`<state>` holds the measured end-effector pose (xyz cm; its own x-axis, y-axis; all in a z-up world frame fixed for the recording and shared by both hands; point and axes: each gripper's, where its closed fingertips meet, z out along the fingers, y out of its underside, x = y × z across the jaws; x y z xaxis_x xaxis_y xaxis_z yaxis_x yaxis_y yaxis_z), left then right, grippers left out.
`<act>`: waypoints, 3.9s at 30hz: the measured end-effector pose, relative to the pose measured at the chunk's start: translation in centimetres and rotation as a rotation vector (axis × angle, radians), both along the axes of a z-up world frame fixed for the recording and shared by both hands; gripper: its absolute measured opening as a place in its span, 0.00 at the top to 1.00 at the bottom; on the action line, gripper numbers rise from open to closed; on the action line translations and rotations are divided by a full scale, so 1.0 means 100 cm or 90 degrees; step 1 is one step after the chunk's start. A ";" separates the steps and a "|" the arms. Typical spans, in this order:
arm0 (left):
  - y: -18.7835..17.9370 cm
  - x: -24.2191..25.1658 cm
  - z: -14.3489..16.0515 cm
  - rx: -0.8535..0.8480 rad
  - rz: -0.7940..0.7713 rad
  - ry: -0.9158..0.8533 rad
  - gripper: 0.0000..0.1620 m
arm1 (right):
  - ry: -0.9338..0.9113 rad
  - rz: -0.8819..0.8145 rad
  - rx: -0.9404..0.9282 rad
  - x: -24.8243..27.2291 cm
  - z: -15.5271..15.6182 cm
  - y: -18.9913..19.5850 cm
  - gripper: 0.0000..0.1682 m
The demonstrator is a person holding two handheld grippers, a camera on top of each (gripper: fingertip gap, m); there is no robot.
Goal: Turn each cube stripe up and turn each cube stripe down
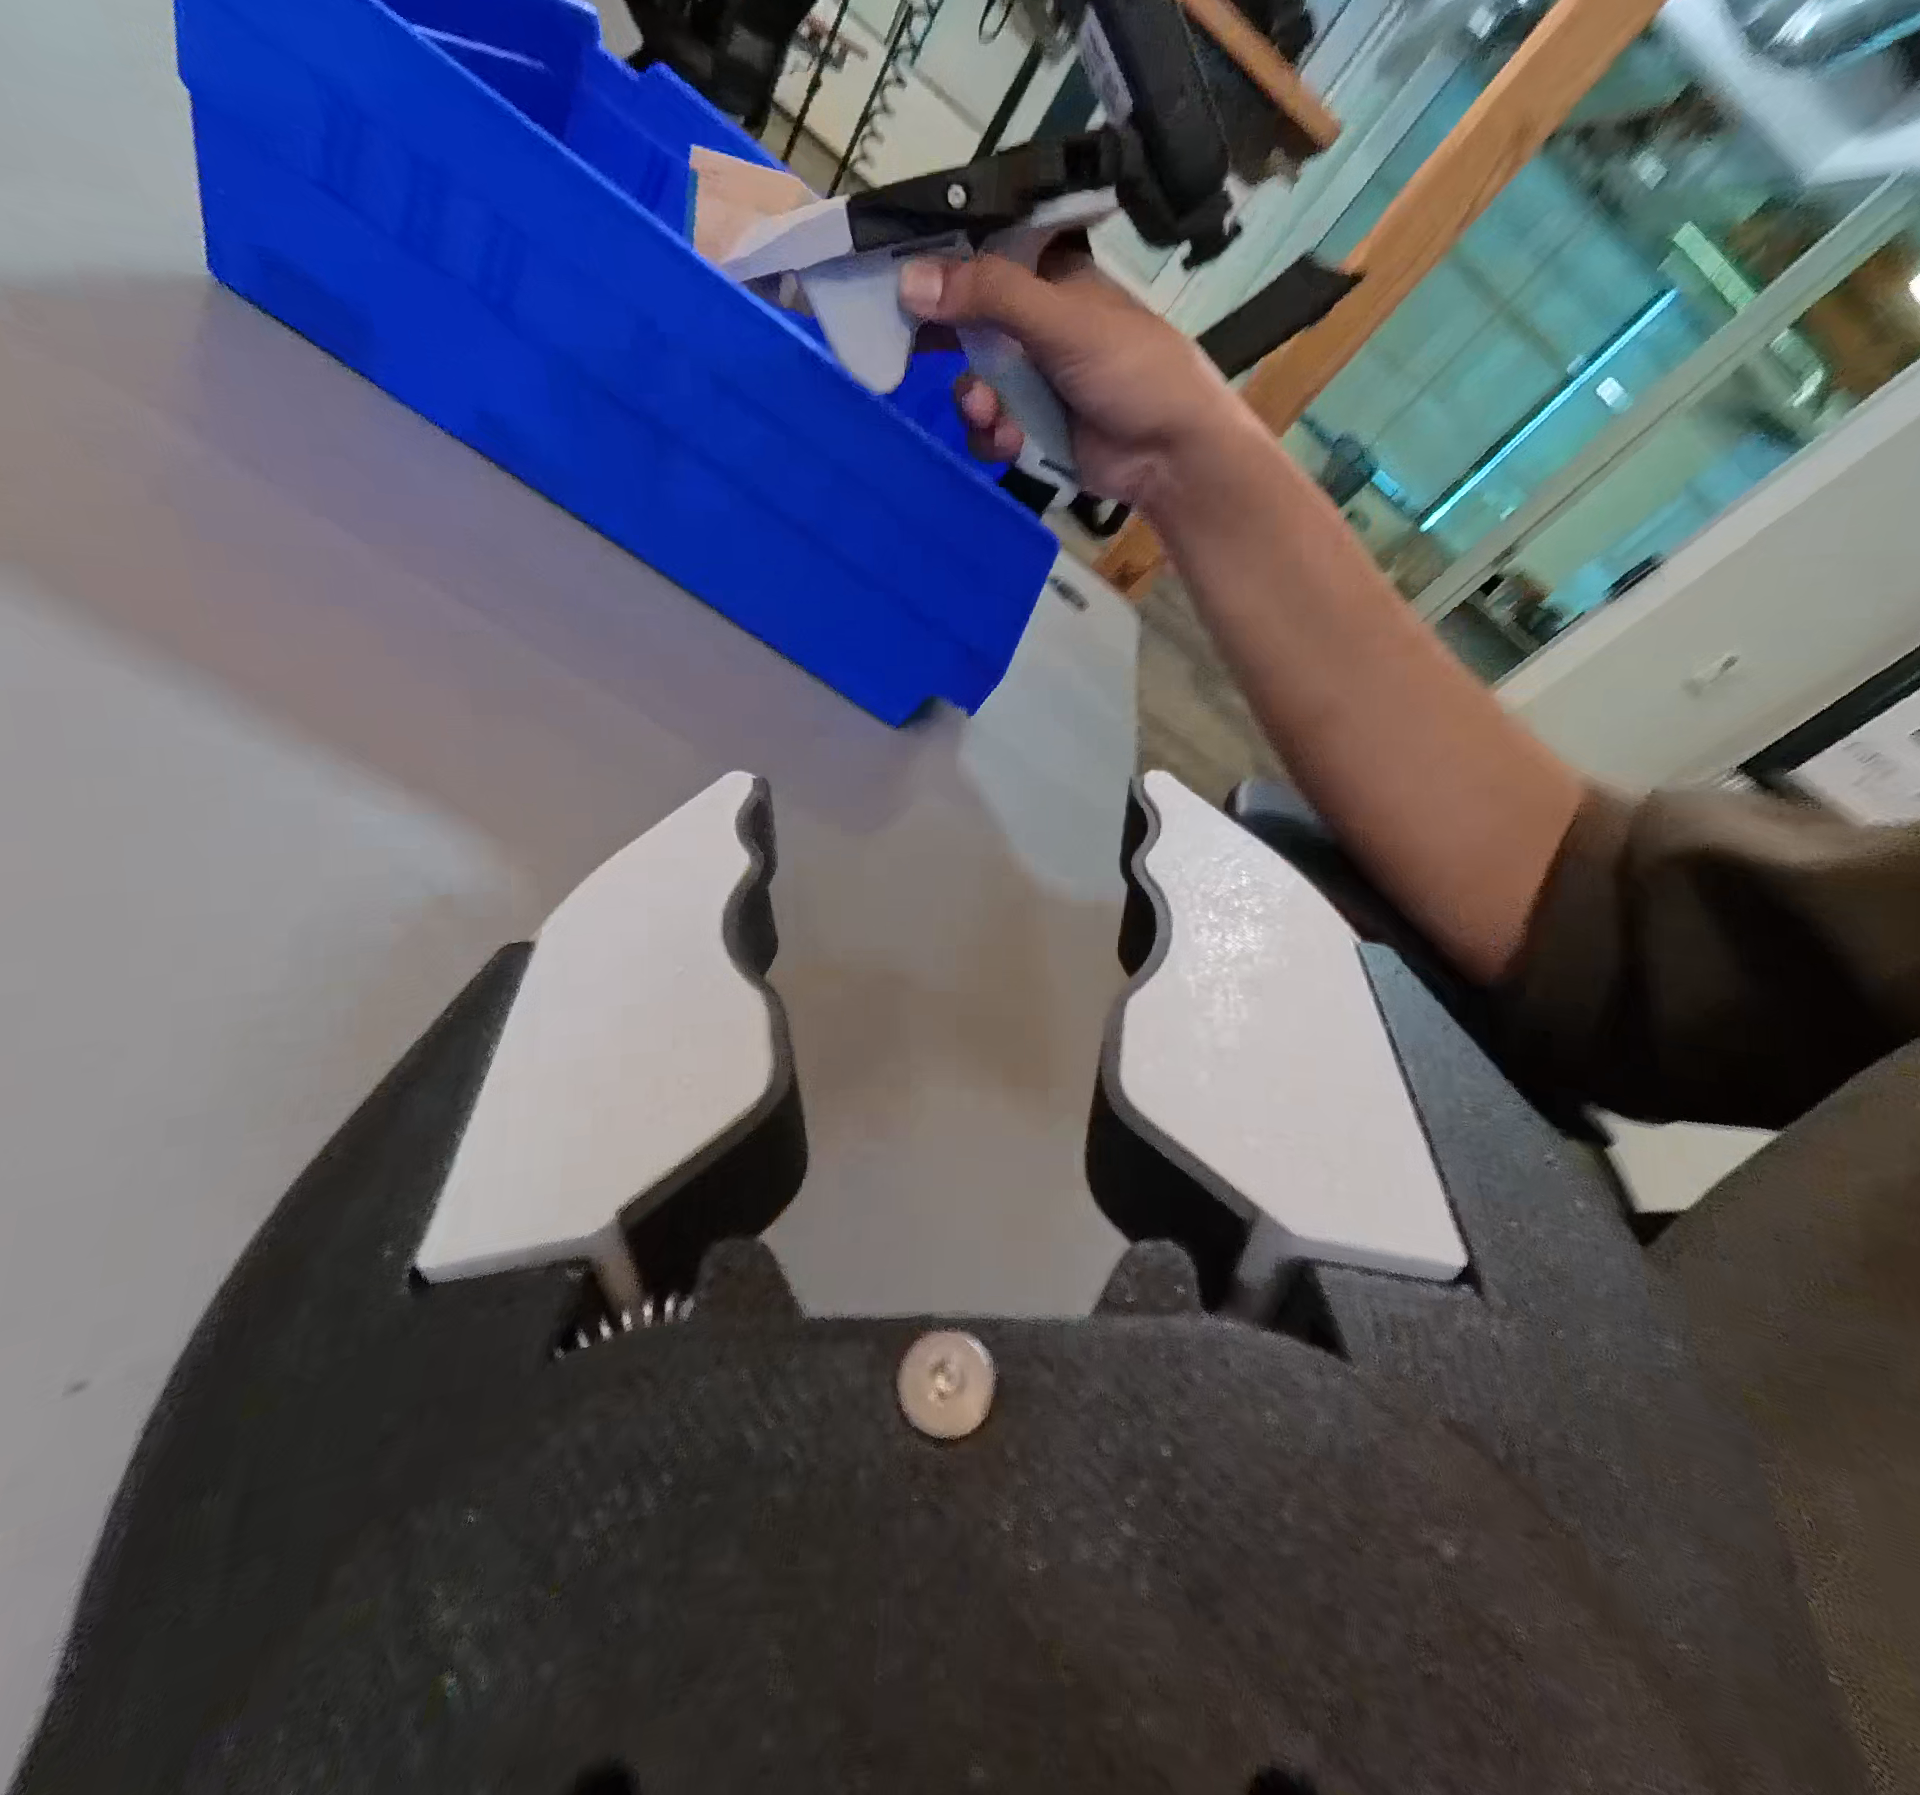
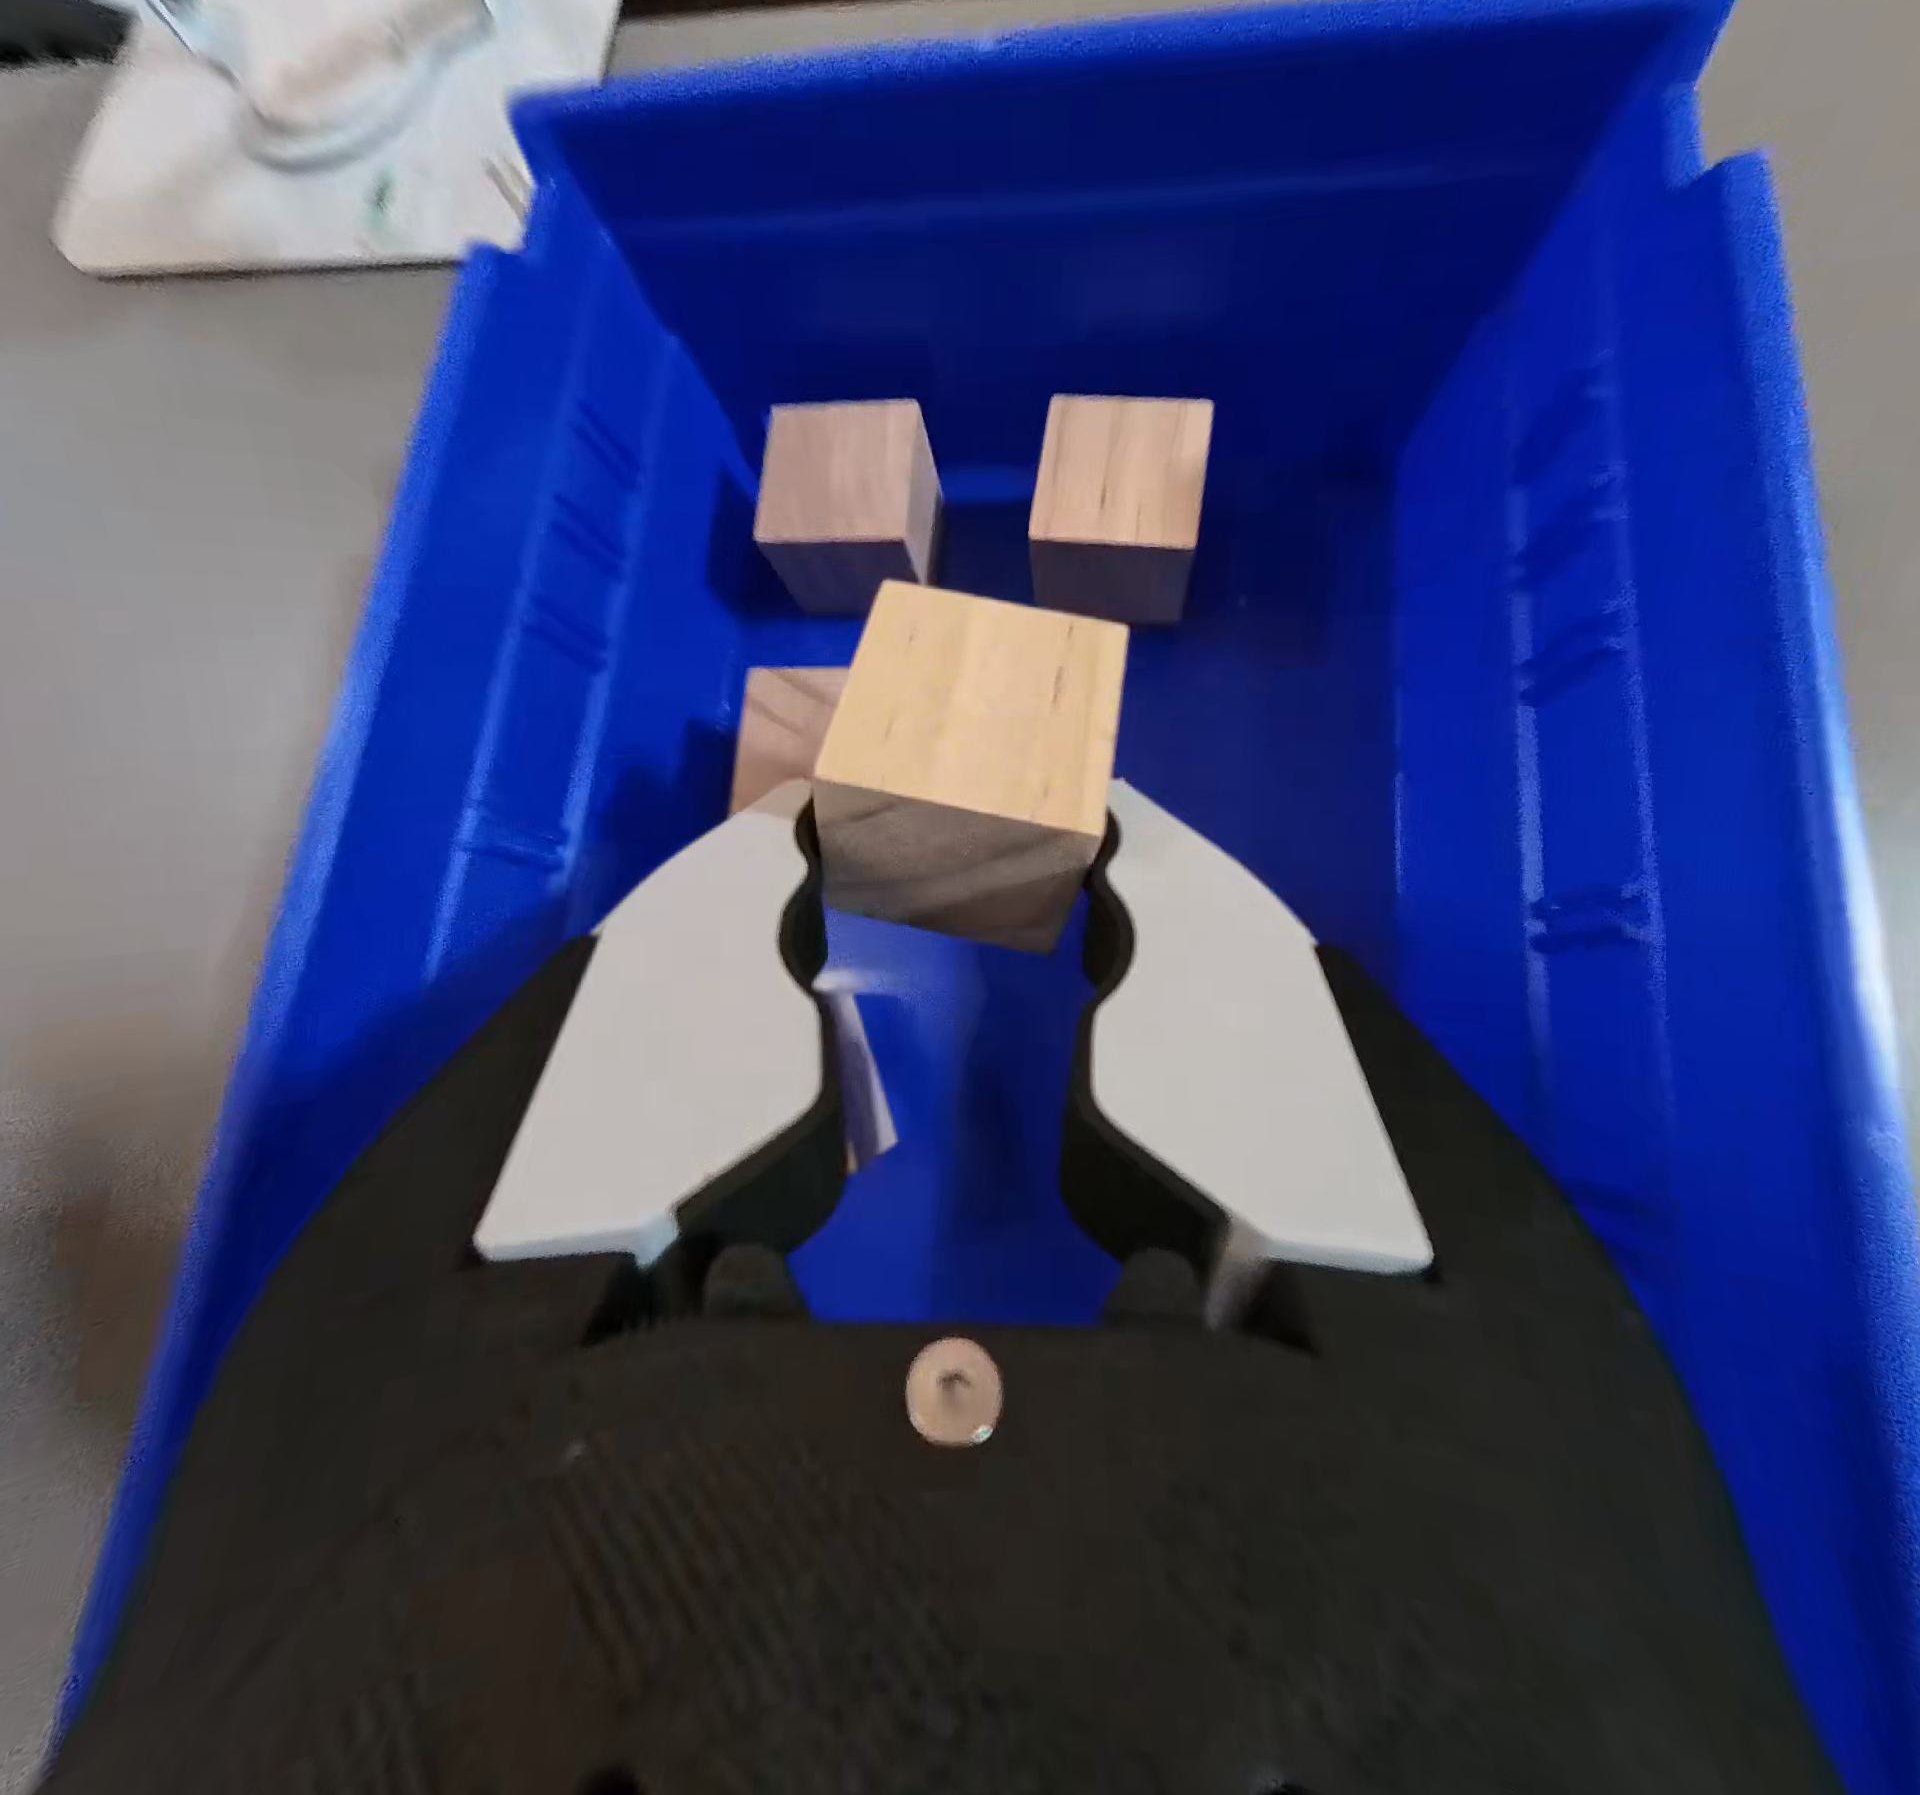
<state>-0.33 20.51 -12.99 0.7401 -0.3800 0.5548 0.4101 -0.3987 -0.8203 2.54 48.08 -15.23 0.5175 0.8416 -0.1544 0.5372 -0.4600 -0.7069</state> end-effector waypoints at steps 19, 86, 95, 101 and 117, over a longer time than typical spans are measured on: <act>-0.022 -0.041 -0.022 -0.029 0.078 0.076 0.62 | -0.153 0.008 -0.057 0.017 -0.045 0.018 0.71; -0.285 -0.544 -0.071 -0.614 0.797 0.349 0.70 | 0.392 0.545 0.078 -0.111 0.037 -0.329 0.71; -0.246 -0.481 0.061 -0.241 0.841 0.292 0.71 | 0.422 0.538 -0.003 -0.105 0.044 -0.322 0.72; -0.127 -0.317 0.152 0.052 0.496 0.229 0.72 | 0.392 0.572 -0.015 -0.104 0.040 -0.328 0.66; -0.023 -0.133 0.076 0.253 0.209 -0.238 0.73 | 0.437 0.497 -0.097 -0.117 0.051 -0.298 0.58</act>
